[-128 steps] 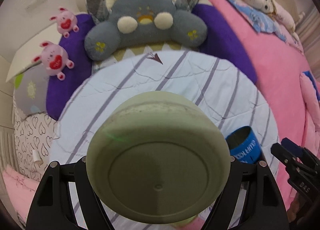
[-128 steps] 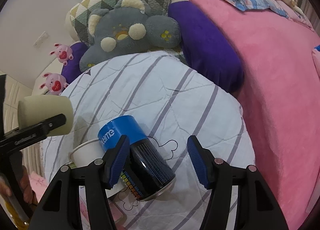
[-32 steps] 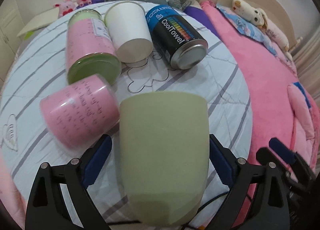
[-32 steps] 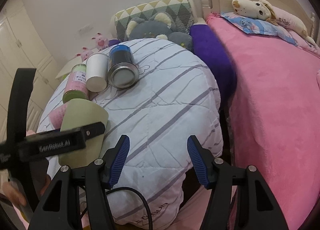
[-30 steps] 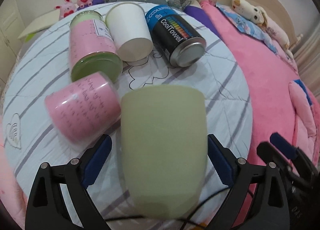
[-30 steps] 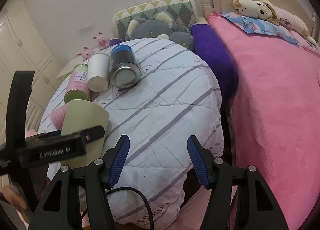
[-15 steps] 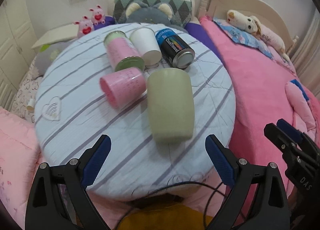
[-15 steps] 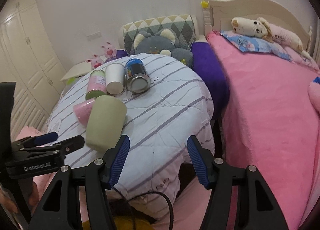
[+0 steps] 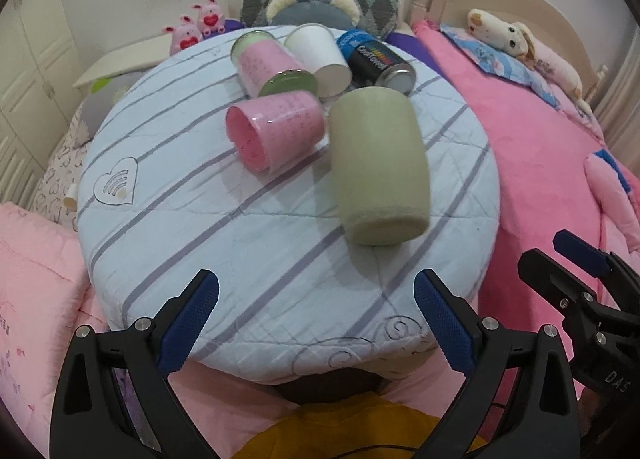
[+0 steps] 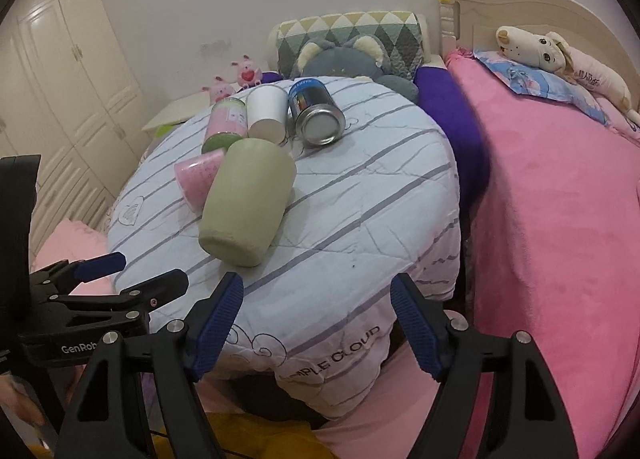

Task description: Flip cup upright

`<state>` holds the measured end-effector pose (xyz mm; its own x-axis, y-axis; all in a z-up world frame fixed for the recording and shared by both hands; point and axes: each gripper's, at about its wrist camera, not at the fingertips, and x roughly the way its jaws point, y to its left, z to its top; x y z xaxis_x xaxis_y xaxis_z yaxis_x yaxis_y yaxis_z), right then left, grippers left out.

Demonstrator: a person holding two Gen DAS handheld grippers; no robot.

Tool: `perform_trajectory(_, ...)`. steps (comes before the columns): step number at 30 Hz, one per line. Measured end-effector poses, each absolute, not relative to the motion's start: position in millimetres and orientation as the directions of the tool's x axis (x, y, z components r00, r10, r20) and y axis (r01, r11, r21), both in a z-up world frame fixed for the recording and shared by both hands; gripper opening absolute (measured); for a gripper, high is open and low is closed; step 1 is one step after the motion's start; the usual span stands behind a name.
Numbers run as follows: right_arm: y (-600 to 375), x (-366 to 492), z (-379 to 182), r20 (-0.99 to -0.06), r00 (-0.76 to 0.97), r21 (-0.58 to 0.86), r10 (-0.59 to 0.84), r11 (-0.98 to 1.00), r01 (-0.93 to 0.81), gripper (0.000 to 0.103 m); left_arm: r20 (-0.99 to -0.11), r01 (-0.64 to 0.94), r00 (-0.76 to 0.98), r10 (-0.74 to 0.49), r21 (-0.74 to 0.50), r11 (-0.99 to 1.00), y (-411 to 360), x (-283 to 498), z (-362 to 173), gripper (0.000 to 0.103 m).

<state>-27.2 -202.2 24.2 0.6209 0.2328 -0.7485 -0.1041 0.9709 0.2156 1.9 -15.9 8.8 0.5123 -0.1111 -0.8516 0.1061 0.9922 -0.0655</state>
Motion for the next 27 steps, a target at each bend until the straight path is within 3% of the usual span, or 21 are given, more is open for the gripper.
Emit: perform_trajectory(27, -175, 19, 29, -0.785, 0.576, 0.236, 0.228, 0.97, -0.062, 0.077, -0.853, 0.158, 0.511, -0.108, -0.031, 0.987, 9, 45, 18, 0.099)
